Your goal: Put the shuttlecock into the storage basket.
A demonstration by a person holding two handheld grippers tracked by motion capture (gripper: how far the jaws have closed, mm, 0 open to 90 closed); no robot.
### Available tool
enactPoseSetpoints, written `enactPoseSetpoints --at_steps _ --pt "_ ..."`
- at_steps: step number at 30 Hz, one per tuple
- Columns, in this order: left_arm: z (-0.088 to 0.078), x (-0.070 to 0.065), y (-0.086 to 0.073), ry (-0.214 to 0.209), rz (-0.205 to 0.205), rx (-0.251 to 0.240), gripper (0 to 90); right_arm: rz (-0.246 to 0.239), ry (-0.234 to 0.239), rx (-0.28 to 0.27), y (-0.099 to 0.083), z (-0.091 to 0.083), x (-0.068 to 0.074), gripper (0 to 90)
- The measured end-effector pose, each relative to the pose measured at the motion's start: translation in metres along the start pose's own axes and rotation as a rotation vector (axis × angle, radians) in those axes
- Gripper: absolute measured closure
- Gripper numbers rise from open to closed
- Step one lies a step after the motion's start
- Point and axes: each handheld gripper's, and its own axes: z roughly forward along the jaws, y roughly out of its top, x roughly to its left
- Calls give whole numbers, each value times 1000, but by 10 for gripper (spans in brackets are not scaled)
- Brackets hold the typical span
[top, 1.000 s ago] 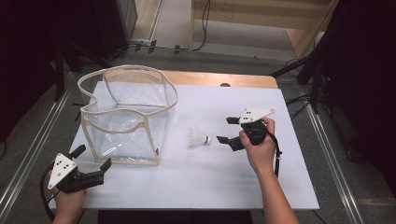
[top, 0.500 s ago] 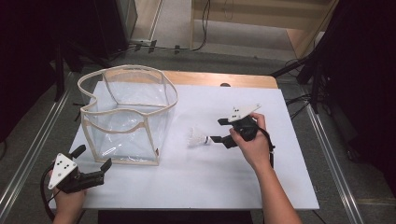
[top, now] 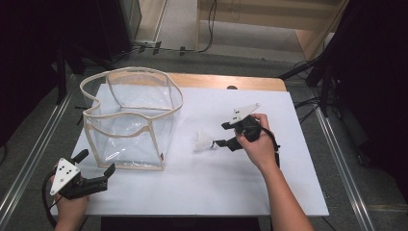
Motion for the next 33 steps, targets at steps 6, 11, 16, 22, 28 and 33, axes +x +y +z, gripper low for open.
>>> enactPoseSetpoints --at_steps 6,11,16,22,28,33 --pt "0 0 0 3 -4 -1 0 -2 4 32 2 6 -1 278" --pt "0 0 0 4 -7 -5 0 -17 -4 67 3 11 -1 276" --pt "0 0 0 2 -5 -3 0 -54 -12 126 5 16 -2 284" --pt "0 1 0 3 -7 -3 0 -76 10 193 6 23 -4 342" --pt "0 0 0 3 -7 -4 0 -55 17 260 5 34 -3 358" --pt "0 0 0 1 -4 -3 0 -15 0 299 6 42 -2 385"
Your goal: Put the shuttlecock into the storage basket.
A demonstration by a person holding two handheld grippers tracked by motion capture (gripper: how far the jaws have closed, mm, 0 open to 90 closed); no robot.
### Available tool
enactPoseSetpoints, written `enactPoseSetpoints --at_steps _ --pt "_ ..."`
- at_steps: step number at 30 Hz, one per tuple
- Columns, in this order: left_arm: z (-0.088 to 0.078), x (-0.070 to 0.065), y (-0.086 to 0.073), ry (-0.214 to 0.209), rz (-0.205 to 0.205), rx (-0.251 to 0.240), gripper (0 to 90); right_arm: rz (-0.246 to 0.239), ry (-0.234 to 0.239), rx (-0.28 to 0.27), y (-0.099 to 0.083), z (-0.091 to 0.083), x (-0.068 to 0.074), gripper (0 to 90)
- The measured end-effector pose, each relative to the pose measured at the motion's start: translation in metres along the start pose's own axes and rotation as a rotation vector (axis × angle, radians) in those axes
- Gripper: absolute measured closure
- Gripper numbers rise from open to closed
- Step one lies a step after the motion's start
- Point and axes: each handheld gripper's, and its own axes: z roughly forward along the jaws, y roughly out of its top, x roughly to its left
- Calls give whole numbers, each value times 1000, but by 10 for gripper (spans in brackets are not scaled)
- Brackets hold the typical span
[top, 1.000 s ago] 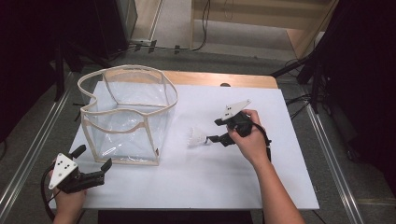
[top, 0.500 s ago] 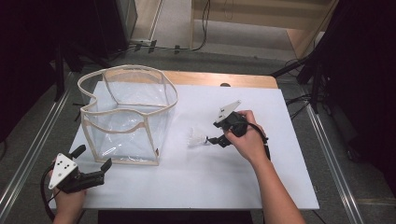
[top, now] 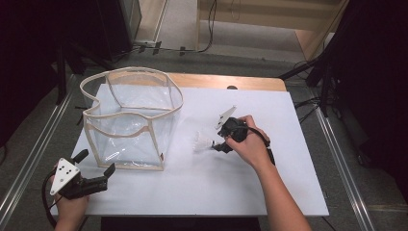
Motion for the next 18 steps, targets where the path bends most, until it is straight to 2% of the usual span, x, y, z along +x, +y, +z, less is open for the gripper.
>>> enactPoseSetpoints --at_steps 3,7,12,13,17,18 --pt "0 0 0 0 -1 0 0 17 8 2 1 4 -1 393" --pt "0 0 0 -1 -2 -1 0 10 19 8 3 7 -1 411" --pt "0 0 0 0 2 3 0 17 16 48 7 14 1 441" --pt "0 0 0 0 0 1 0 7 9 72 8 18 0 455" --pt "0 0 0 0 0 1 0 25 10 82 10 22 0 466" --pt "0 0 0 -1 0 1 0 14 13 76 10 23 0 467"
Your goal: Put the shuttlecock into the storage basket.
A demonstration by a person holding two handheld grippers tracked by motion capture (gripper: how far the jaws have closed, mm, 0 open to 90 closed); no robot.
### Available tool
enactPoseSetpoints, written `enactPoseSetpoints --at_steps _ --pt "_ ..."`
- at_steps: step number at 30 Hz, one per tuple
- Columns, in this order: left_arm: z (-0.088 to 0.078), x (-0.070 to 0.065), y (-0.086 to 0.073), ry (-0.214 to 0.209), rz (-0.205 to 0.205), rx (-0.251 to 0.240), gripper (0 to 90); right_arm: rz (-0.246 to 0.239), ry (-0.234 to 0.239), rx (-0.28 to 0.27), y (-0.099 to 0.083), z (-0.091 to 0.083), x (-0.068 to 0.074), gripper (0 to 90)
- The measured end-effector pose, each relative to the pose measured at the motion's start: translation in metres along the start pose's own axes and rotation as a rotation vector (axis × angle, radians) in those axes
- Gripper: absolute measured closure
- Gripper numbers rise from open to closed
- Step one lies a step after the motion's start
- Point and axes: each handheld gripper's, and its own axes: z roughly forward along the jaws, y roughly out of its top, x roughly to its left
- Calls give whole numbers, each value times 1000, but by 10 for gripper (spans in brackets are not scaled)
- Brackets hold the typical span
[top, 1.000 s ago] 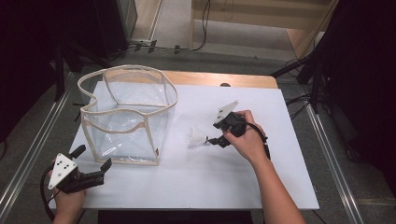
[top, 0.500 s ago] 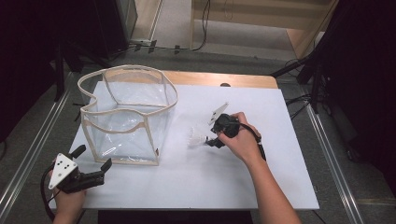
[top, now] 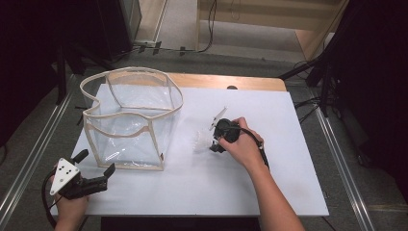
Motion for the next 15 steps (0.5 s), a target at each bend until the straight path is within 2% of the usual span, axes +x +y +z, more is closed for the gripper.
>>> enactPoseSetpoints --at_steps 1,2,7,10,12,15 --pt "0 0 0 -1 0 -1 0 21 3 3 1 1 2 480" --pt "0 0 0 0 0 0 0 0 -5 17 2 1 1 486" --pt "0 0 0 0 -1 0 0 13 -16 51 4 6 2 530" --pt "0 0 0 -1 0 0 0 20 -1 41 5 9 2 537" --pt "0 0 0 -1 1 -1 0 22 -8 58 6 9 2 565" --pt "0 0 0 0 1 -1 0 19 -15 50 6 11 3 601"
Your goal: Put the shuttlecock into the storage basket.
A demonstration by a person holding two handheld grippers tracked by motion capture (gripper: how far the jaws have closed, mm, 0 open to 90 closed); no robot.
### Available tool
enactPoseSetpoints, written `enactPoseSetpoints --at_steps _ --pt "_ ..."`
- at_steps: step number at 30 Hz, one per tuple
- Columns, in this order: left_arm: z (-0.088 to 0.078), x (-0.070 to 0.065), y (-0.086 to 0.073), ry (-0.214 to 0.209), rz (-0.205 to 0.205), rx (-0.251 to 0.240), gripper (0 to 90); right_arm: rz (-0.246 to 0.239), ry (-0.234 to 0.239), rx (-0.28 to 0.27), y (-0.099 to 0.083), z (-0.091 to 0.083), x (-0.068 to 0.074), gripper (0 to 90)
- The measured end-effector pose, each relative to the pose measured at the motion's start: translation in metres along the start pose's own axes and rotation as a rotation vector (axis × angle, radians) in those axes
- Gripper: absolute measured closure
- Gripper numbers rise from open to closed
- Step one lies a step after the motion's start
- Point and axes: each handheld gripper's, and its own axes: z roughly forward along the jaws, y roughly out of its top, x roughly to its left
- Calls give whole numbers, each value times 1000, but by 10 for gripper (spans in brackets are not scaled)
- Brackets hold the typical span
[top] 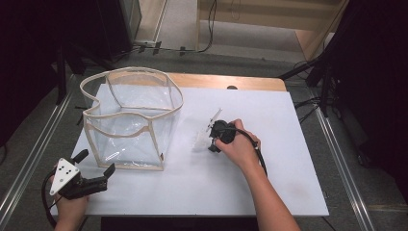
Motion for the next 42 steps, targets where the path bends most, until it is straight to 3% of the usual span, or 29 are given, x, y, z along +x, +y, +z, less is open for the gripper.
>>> enactPoseSetpoints --at_steps 18,27,33,42 --pt "0 0 0 -1 0 -1 0 71 11 -128 -7 -21 -6 612" --pt "0 0 0 0 2 1 0 112 -4 -221 -11 -36 -7 615" --pt "0 0 0 1 1 1 0 151 -2 -310 -12 -48 -7 616" --pt "0 0 0 -1 0 -1 0 161 -18 -407 -10 -72 -7 616"
